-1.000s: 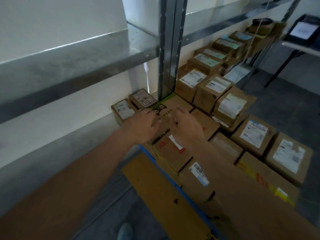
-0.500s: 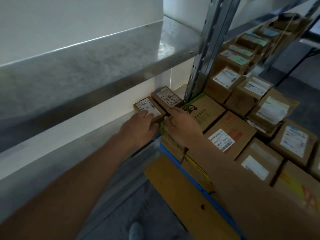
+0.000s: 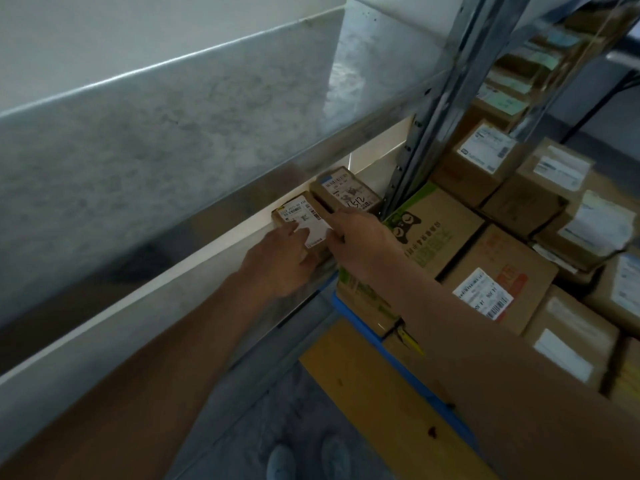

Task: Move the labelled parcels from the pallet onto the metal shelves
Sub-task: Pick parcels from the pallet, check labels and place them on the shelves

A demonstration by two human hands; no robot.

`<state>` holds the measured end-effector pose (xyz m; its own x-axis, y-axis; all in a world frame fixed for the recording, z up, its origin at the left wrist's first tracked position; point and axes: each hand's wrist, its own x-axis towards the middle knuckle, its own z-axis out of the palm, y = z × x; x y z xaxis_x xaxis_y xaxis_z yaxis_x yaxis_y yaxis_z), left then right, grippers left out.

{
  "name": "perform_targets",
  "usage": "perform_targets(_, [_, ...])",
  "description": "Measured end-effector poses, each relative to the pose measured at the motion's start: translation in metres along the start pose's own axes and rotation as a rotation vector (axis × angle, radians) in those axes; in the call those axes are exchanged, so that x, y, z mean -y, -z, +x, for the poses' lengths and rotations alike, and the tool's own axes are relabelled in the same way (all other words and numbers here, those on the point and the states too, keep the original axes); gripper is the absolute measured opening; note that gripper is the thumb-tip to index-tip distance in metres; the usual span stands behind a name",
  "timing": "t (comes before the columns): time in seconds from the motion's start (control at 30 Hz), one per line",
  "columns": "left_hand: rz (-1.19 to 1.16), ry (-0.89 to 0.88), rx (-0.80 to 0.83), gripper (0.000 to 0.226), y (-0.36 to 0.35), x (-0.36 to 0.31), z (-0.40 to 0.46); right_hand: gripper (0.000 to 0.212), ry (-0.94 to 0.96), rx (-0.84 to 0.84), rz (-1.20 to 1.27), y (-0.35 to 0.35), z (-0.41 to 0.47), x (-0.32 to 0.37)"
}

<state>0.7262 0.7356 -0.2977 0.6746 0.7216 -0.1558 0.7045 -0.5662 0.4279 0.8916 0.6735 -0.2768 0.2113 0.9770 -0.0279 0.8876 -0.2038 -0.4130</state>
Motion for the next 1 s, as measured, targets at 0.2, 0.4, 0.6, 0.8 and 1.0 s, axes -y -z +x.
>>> perform_targets(0.2, [0.043, 0.082, -0.016, 0.057, -0.029, 0.01, 0.031, 0.006, -0.053, 0.093, -0.074, -0.022, 0.046, -0.019])
perform_targets(0.4, [0.035, 0.124, 0.02, 0.066, -0.054, 0.012, 0.047, 0.017, -0.052, 0.144, -0.101, -0.031, 0.066, -0.035])
perform_targets(0.6, [0.022, 0.108, -0.003, 0.071, -0.062, 0.023, 0.048, 0.019, -0.043, 0.138, -0.144, -0.037, 0.075, -0.034])
perform_targets(0.8, [-0.001, 0.061, -0.047, 0.065, -0.064, 0.039, 0.038, 0.034, -0.021, 0.178, -0.159, -0.045, 0.072, -0.027])
perform_targets(1.0, [-0.098, 0.079, -0.131, 0.041, -0.056, 0.047, 0.027, 0.027, 0.018, 0.252, -0.101, -0.048, 0.073, -0.014])
